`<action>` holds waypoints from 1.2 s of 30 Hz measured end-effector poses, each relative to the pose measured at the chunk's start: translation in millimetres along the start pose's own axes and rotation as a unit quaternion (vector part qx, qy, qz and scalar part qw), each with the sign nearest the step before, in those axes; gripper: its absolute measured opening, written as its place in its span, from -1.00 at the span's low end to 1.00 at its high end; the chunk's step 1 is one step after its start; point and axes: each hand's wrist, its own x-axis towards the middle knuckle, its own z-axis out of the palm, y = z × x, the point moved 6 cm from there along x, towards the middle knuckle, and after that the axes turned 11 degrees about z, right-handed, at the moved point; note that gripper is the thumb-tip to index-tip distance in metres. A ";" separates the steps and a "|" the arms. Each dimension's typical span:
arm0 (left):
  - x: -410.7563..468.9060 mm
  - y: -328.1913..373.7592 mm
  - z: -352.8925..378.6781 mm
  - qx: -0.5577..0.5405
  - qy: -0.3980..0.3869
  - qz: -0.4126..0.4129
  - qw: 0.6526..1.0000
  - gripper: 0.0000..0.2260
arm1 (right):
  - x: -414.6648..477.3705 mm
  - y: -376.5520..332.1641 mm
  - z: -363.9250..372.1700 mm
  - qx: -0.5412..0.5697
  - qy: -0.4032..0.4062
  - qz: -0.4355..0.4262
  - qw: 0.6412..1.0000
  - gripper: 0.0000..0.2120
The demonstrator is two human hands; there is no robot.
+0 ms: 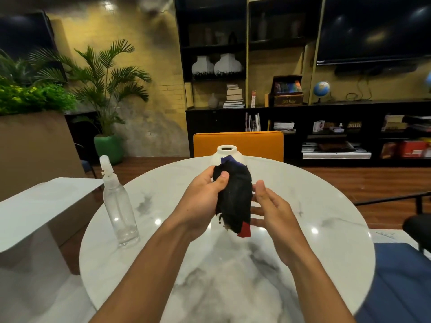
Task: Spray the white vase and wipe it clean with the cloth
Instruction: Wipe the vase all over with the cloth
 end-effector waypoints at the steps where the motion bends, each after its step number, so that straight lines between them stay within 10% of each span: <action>1: 1.9 -0.2 3.9 -0.005 -0.020 -0.005 1.000 -0.69 | -1.0 1.1 2.6 0.030 -0.035 0.006 0.999 -0.77; 9: 20.4 26.7 24.8 0.222 -0.145 0.052 0.963 -0.75 | 2.3 22.7 -0.2 0.186 -0.030 0.064 0.980 -0.75; 14: 55.6 77.3 3.7 0.474 0.032 0.218 0.853 -0.73 | 12.8 21.7 -14.4 0.315 -0.056 0.026 0.947 -0.51; 20: 104.1 62.6 10.4 0.627 -0.088 0.156 0.758 -0.67 | 8.0 -1.0 -28.6 0.384 -0.077 -0.073 0.917 -0.75; 30: 121.1 54.4 0.7 0.583 -0.166 0.184 0.774 -0.79 | 12.7 5.2 -35.6 0.399 -0.084 -0.114 0.906 -0.74; 36: 123.7 48.4 -10.7 0.523 -0.215 0.192 0.802 -0.77 | 13.6 26.2 -33.3 0.338 0.068 -0.006 0.939 -0.61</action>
